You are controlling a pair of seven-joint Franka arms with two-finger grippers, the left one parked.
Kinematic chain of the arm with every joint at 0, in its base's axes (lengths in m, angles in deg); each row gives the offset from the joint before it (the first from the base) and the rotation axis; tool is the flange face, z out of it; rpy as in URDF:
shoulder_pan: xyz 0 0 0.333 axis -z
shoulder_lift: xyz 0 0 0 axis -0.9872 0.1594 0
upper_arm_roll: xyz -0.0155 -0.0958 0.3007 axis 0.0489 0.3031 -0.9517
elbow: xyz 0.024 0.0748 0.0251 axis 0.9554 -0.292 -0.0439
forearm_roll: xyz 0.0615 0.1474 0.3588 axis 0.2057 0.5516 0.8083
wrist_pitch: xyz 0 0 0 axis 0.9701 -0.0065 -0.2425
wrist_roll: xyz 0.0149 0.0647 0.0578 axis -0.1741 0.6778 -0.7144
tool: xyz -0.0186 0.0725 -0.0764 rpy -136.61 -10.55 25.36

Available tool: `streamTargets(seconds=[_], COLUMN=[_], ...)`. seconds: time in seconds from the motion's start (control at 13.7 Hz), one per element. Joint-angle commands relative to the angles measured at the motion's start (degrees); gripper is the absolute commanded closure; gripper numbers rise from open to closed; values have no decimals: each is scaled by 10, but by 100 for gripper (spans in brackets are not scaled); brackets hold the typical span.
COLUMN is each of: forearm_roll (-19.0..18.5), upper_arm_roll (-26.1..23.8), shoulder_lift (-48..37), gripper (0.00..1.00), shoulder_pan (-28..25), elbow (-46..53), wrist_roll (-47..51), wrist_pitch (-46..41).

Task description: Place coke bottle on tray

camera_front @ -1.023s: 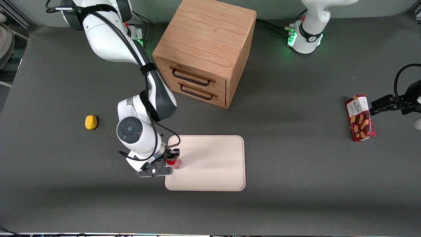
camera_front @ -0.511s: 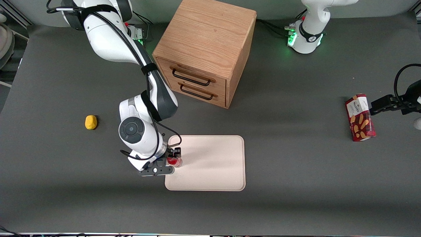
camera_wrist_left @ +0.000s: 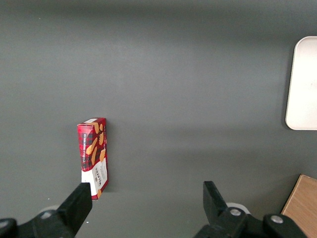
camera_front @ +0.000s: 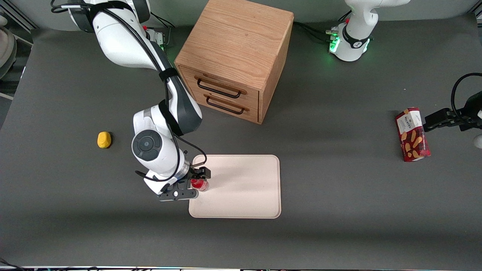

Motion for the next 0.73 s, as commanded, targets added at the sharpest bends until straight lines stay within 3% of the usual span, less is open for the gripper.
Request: streamTargets(seconds=[0.0, 0.44, 0.66], forearm_roll=[3, -38, -93], upper_arm_roll=[3, -14, -123], shoulder_lift=[-65, -191, -251], gripper=[0, 0, 0], shoulder_pan=[-2, 33, 125], elbow=[-7, 1, 2], wrist_roll=[10, 8, 2], wrist_pitch=[-74, -278, -346])
